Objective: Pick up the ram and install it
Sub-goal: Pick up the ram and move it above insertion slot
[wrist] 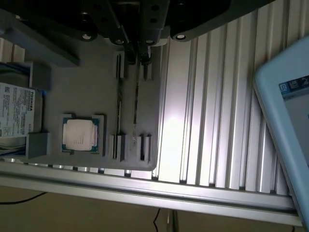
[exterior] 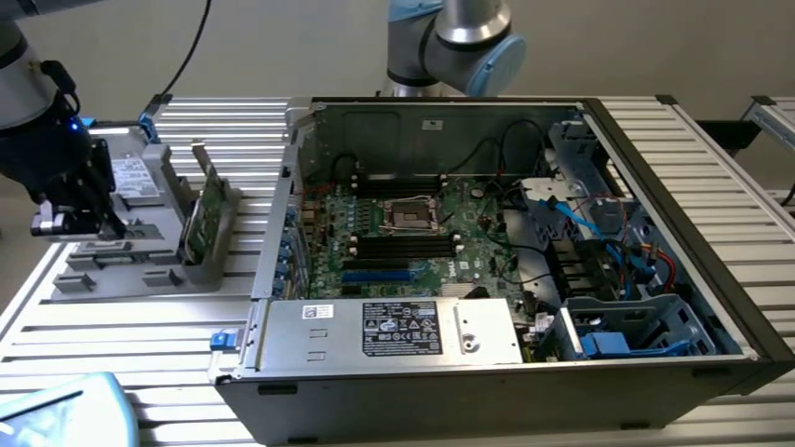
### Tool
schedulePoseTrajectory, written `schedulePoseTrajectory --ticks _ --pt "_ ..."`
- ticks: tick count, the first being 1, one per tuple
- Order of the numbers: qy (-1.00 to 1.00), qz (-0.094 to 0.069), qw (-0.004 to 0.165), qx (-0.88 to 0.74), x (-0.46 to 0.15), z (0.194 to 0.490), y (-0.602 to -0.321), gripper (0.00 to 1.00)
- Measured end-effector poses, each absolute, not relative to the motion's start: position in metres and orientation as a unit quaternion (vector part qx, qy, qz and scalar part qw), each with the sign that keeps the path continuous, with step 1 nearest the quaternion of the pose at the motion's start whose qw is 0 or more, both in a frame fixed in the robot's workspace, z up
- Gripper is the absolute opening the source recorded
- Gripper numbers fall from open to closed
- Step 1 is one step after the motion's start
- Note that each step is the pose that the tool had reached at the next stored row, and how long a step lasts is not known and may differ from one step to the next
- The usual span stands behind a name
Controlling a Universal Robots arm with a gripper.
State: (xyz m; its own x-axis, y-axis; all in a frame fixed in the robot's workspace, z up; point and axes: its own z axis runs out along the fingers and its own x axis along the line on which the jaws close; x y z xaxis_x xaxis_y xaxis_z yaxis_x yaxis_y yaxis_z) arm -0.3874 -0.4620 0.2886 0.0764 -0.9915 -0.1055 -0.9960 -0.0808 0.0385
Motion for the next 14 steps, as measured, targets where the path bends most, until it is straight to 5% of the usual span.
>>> schedulePoseTrajectory --ticks 14 --pt "0.677 0.072 0.032 -0.732 -0.366 0.319 -0.474 0.14"
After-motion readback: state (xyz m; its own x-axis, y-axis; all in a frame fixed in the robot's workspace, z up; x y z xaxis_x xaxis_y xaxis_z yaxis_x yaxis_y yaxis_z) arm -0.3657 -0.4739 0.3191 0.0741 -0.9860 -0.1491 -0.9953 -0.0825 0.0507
